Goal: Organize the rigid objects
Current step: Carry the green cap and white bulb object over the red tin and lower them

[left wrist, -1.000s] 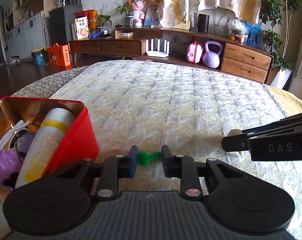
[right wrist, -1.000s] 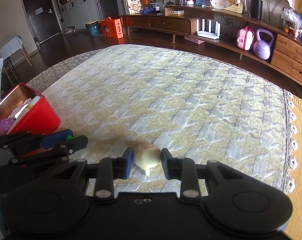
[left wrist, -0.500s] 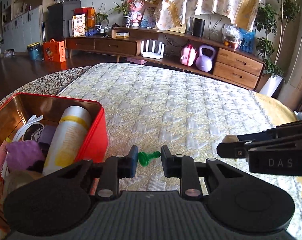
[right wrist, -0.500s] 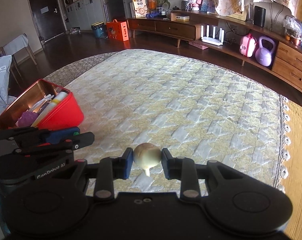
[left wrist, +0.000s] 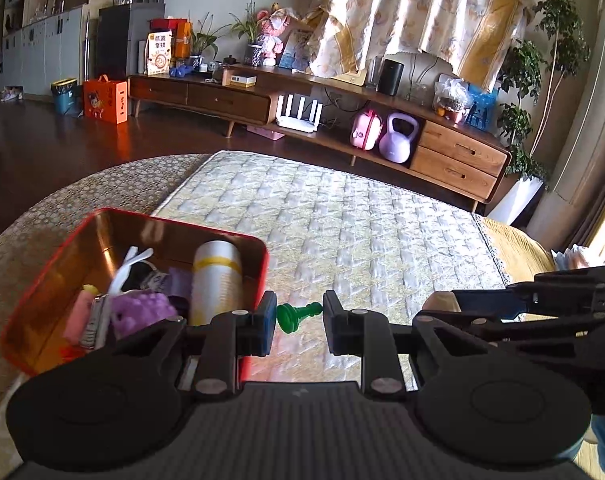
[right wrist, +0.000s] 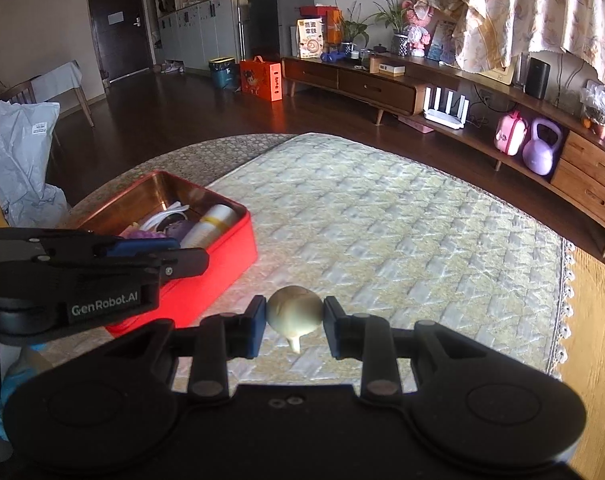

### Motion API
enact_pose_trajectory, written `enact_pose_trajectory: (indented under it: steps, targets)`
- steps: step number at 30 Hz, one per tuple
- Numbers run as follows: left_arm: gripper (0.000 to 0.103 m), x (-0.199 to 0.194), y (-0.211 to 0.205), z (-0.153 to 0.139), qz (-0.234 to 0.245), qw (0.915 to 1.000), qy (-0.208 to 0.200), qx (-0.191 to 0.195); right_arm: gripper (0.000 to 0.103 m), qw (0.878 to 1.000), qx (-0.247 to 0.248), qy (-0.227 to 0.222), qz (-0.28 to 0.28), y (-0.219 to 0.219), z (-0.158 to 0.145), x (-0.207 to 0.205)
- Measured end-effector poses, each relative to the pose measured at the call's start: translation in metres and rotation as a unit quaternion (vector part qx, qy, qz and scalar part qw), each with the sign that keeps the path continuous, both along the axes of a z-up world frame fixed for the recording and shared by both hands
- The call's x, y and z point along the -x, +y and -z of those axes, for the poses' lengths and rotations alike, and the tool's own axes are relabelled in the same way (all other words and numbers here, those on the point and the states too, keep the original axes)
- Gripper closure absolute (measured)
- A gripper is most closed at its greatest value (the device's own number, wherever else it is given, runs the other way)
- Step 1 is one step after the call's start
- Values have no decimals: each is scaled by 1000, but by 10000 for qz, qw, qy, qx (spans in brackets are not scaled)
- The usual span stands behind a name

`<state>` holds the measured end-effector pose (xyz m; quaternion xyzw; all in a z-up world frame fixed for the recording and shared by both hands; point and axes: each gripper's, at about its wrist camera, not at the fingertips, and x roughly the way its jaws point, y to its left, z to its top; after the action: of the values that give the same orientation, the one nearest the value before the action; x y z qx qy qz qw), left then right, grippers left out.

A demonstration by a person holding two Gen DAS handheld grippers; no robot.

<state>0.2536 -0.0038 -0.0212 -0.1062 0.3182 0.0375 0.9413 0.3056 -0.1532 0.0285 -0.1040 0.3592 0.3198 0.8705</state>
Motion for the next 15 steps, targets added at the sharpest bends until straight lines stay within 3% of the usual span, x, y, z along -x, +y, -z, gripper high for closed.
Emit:
enact_pose_trajectory:
  steps: [15]
  targets:
    - [79,44,89,-15,-124,9998,138,-78,74,9986,53,-268,-445,80,-17,42]
